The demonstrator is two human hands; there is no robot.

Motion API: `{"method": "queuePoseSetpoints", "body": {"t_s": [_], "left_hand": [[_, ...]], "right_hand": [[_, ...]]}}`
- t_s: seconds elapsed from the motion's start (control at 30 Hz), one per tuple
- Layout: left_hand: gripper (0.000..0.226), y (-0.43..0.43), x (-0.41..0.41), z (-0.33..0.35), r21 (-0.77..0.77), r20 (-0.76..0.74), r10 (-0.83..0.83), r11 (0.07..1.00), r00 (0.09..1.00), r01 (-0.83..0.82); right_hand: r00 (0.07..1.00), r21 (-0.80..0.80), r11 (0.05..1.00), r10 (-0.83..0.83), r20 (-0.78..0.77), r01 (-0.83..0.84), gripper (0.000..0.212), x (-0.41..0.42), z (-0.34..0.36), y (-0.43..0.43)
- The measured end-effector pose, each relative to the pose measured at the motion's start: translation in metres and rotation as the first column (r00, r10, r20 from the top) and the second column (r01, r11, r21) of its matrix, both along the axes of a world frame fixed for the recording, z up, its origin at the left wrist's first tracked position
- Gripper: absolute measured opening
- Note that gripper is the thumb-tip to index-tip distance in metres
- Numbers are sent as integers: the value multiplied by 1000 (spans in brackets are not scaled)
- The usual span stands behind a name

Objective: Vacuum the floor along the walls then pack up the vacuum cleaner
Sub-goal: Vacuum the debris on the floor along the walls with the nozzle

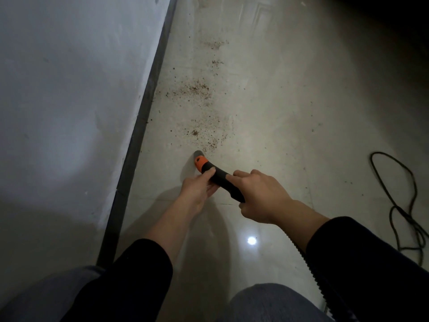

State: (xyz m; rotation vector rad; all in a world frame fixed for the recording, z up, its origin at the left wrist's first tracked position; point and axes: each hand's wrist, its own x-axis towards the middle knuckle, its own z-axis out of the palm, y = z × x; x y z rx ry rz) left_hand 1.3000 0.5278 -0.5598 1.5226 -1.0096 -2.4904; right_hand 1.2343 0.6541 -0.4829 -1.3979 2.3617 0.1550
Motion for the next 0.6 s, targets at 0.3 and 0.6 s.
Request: {"method": "queuePoseSetpoints", "body": {"t_s": [0.3, 0.6], "left_hand": [[20, 12, -8, 1, 20, -3, -70, 997, 998, 70], [24, 24, -19, 8, 42, -1, -113, 993, 994, 113]], "right_hand": [[999, 5, 999, -40, -23, 40, 37, 0, 4, 17], [994, 39, 995, -87, -60, 89, 38, -3, 11, 24]]}}
